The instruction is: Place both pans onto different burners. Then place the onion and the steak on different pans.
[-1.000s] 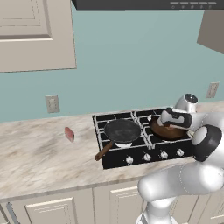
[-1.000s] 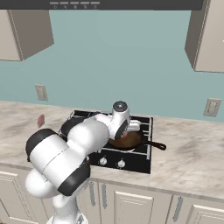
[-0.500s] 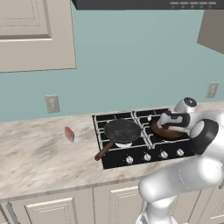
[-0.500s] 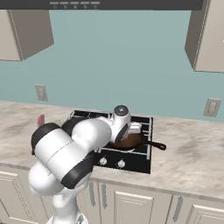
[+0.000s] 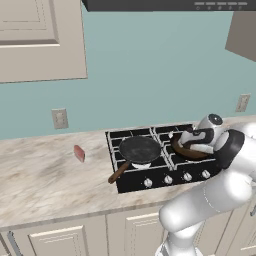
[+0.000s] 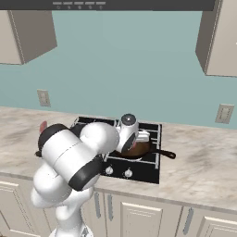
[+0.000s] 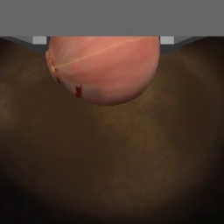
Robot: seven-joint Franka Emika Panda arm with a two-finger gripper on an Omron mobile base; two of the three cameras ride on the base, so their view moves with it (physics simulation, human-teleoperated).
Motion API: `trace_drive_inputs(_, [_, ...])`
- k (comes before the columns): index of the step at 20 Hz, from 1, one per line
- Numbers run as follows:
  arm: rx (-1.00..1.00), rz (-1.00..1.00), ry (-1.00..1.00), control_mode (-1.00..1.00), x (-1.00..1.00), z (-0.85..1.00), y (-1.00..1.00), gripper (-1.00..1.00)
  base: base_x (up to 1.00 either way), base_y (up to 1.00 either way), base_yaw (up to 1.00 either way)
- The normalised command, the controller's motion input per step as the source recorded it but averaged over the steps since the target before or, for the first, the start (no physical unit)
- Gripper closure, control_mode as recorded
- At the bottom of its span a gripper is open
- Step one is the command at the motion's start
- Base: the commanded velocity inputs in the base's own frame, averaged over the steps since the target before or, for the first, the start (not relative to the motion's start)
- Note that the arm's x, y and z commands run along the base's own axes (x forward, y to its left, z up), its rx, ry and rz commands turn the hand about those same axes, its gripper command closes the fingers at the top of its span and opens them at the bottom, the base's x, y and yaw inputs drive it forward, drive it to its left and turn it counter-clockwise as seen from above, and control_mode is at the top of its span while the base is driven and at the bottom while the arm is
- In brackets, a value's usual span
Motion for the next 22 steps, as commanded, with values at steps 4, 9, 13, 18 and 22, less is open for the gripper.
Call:
trace_drive_inputs(4, [0.0, 0.0, -0.02, -1.0, 0.16, -0.13, -0.05, 1.0, 0.0, 0.0, 0.0])
trace_drive_inputs(9, [0.0, 0.0, -0.02, -1.0, 0.07, -0.11, -0.05, 1.0, 0.0, 0.0, 0.0])
trace_drive_inputs(13, [0.0, 0.0, -0.03, -1.0, 0.02, -0.16, -0.01, 1.0, 0.0, 0.0, 0.0])
trace_drive_inputs(18, [0.0, 0.0, -0.04, -1.0, 0.02, -0.21, 0.0, 1.0, 0.0, 0.0, 0.0])
trace_drive_inputs(22, [0.0, 0.0, -0.04, -1.0, 0.03, -0.24, 0.0, 1.0, 0.0, 0.0, 0.0])
